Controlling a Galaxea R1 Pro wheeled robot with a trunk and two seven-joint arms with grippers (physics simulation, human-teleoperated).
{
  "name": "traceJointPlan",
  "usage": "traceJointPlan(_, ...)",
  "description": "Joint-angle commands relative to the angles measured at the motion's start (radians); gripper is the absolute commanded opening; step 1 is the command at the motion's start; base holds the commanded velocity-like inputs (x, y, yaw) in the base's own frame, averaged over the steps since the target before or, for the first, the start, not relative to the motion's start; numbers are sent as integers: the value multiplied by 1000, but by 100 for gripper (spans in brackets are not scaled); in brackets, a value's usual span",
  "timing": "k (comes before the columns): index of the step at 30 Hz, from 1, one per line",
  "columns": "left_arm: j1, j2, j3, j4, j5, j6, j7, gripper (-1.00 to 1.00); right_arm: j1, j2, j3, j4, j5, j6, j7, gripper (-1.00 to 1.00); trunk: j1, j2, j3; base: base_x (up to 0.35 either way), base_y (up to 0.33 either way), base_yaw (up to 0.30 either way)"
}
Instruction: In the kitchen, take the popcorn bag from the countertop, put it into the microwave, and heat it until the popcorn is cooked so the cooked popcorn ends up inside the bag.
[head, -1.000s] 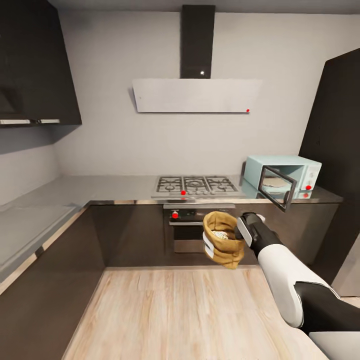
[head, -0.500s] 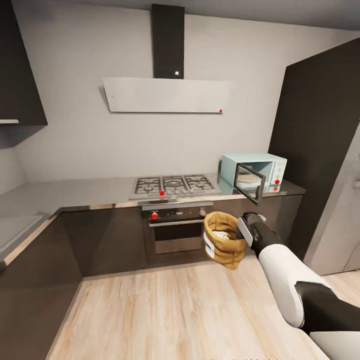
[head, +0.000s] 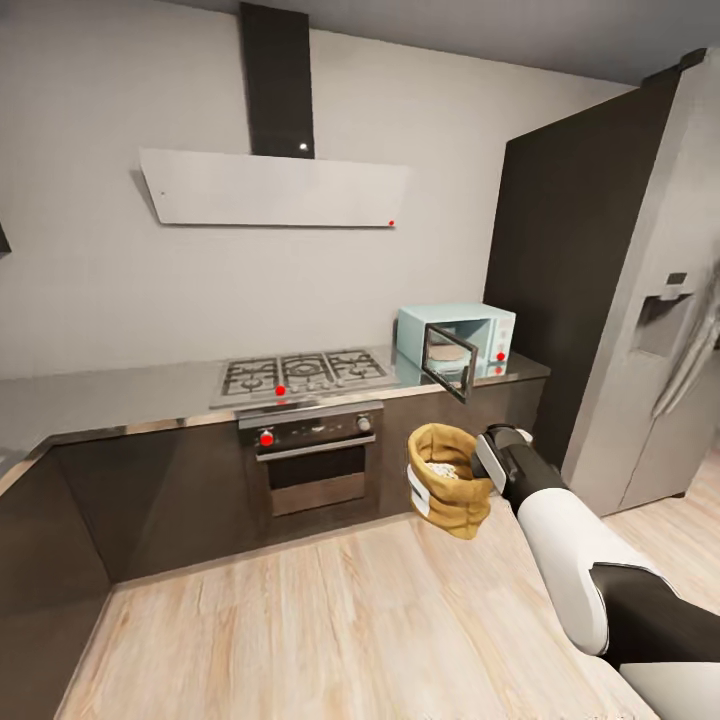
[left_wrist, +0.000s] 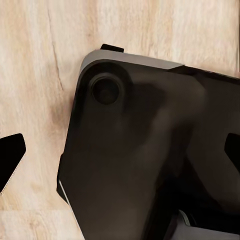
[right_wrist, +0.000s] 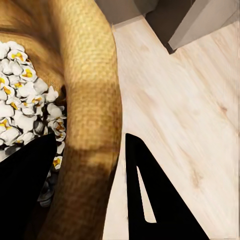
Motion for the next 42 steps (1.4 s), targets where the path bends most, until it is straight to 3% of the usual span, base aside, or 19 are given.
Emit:
traceJointPlan(1,0,0,1,-1,5,-3,2,100,-1,1,-6,-1,1,3,-3,-100,0,-1,-1,0,0,-287)
traceJointPlan(42,0,-2,2,0,5,4,2,100,-1,-22,-5,-2,1,3,-3,-100,0,-1,21,9,0,-287)
